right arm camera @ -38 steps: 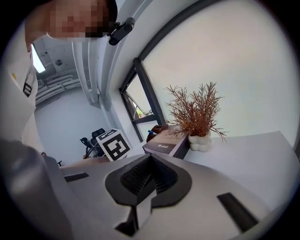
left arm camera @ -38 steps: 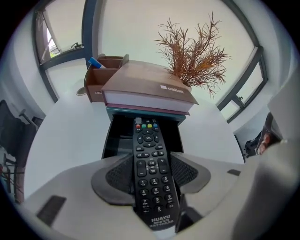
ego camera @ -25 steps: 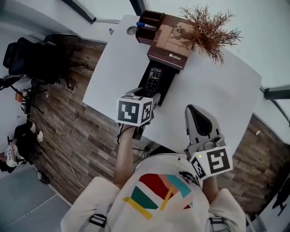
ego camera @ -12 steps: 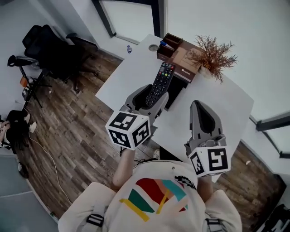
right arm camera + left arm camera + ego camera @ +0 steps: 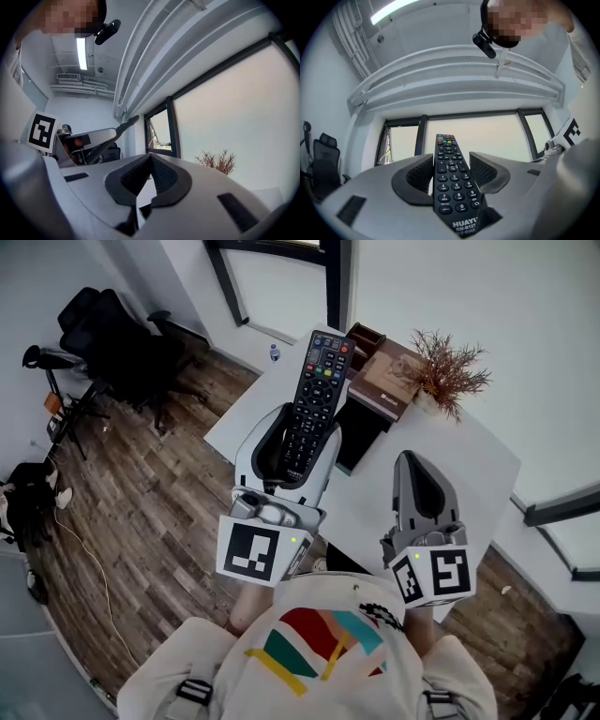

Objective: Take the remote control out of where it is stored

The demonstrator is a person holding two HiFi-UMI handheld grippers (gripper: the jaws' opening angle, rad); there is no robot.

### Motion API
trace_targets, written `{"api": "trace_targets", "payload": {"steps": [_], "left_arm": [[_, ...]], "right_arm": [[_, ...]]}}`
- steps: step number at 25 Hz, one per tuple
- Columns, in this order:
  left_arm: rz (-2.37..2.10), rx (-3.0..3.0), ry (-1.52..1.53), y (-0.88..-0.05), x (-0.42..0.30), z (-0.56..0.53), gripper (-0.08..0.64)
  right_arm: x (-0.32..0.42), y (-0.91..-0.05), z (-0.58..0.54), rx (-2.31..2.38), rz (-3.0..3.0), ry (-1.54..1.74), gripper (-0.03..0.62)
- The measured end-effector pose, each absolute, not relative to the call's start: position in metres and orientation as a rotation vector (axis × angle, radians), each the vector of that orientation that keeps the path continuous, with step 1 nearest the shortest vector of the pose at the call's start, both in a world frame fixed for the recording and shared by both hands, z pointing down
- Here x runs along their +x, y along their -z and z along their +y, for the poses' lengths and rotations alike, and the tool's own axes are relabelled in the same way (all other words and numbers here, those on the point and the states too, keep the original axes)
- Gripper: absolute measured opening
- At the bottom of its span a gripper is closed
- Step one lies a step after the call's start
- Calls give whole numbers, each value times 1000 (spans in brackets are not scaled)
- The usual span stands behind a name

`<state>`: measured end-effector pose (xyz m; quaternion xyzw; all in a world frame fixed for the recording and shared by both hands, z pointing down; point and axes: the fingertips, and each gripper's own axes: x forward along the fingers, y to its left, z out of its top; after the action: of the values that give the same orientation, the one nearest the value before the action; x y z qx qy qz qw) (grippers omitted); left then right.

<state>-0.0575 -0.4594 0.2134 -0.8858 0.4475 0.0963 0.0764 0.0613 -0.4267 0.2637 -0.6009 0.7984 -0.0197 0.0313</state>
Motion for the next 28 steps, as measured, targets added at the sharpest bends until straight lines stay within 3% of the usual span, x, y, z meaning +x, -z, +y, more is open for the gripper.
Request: {"api": "trace_targets", "payload": {"steps": [28], "left_arm": [[1424, -2431, -425, -182, -100, -423, 252]], "right_arm": [[56, -249, -401, -1908, 2412, -81, 0]]}}
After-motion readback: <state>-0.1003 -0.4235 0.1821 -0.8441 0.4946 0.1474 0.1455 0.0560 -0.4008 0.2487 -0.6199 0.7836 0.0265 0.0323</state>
